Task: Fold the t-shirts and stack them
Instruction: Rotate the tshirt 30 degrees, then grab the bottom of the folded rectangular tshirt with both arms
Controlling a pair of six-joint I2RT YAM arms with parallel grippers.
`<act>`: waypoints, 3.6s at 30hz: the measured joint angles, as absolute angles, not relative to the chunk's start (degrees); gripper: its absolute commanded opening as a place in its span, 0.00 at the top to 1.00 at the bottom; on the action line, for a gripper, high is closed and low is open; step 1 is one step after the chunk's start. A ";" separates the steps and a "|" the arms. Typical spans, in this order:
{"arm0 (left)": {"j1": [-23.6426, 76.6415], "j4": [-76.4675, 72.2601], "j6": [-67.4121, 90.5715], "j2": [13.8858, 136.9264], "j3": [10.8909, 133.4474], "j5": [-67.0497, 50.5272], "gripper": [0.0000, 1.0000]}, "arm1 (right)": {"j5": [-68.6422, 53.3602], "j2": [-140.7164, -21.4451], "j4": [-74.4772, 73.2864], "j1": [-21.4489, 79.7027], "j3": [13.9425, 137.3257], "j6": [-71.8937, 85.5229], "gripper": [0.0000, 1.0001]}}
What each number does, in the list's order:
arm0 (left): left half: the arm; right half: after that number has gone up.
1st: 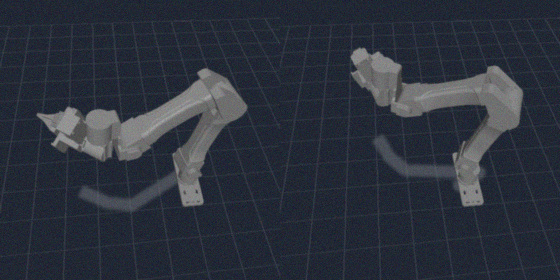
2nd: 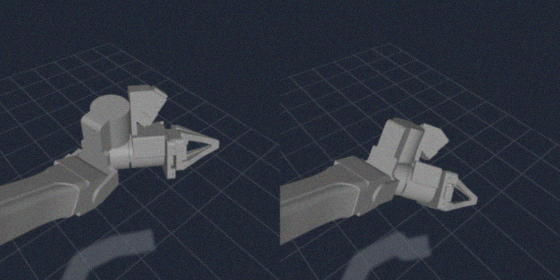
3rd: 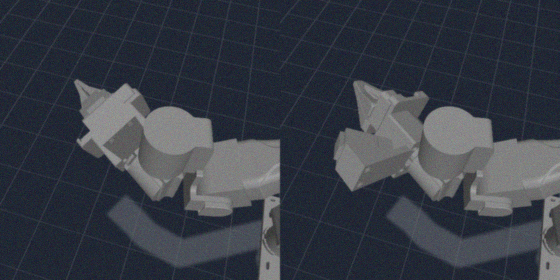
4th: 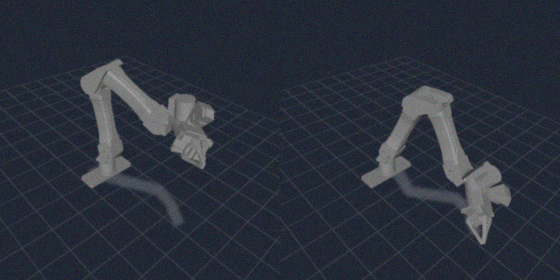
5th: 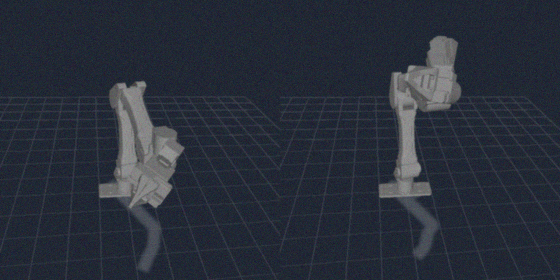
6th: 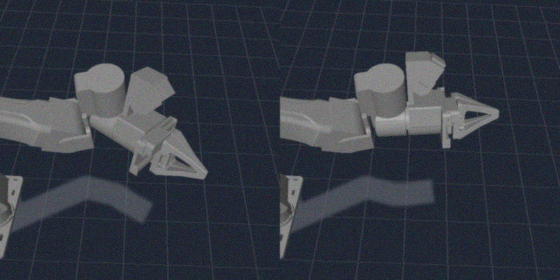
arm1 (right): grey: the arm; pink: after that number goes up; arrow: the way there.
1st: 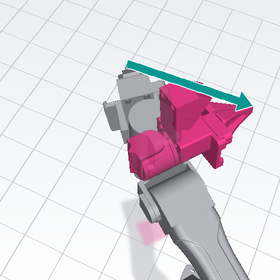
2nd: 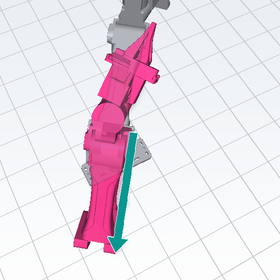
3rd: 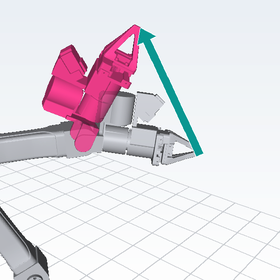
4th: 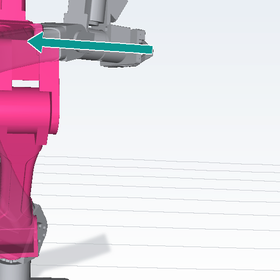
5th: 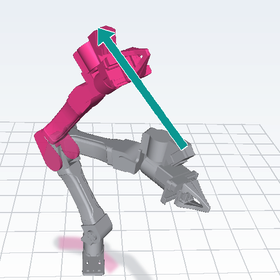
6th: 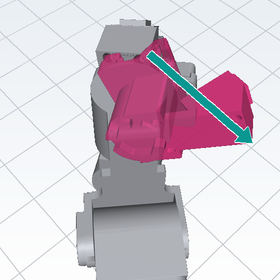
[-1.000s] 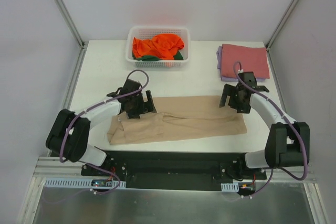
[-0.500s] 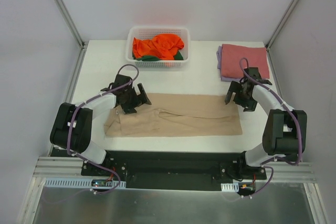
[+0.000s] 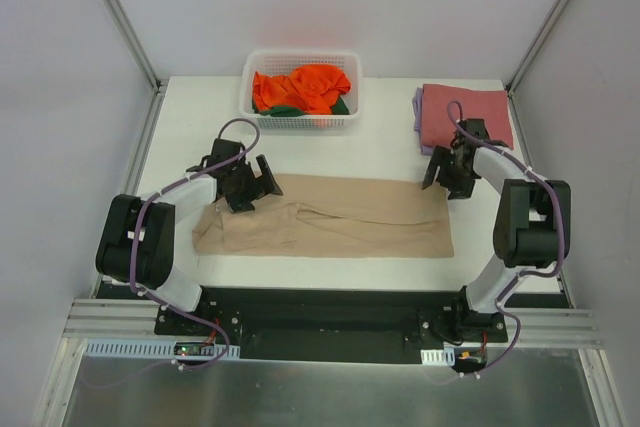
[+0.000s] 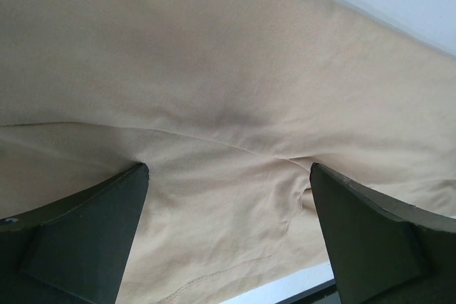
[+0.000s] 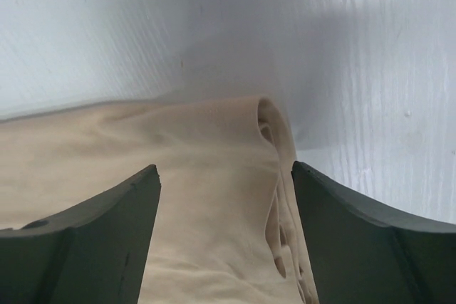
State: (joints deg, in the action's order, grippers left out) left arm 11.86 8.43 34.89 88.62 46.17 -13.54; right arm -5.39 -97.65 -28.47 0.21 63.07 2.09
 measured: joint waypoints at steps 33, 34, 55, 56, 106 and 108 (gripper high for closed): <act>9.65 8.45 33.39 90.00 47.09 -16.45 0.01 | 0.97 -106.69 -30.65 1.02 77.54 -1.89 0.56; 9.65 8.45 33.32 90.02 47.11 -16.45 0.01 | 2.09 -107.53 -30.50 0.95 77.87 -2.31 0.45; 1.43 13.34 37.39 99.83 59.02 -17.96 0.01 | -10.87 -102.83 -29.04 20.67 67.70 -2.98 0.02; 0.64 14.00 37.47 100.99 60.49 -18.00 0.01 | -11.31 -103.31 -28.95 21.69 67.22 -2.92 0.02; 55.16 24.60 24.95 68.14 48.49 -6.90 0.15 | -13.32 -73.95 -27.11 31.18 48.66 7.27 0.04; 59.64 24.58 26.09 68.55 45.89 -6.63 0.22 | -14.41 -74.00 -26.33 31.16 48.14 7.44 0.05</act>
State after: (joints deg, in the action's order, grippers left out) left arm 59.64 24.58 26.09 68.55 45.89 -6.63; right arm -14.41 -74.00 -26.33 31.16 48.14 7.44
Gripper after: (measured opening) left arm 0.882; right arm 0.968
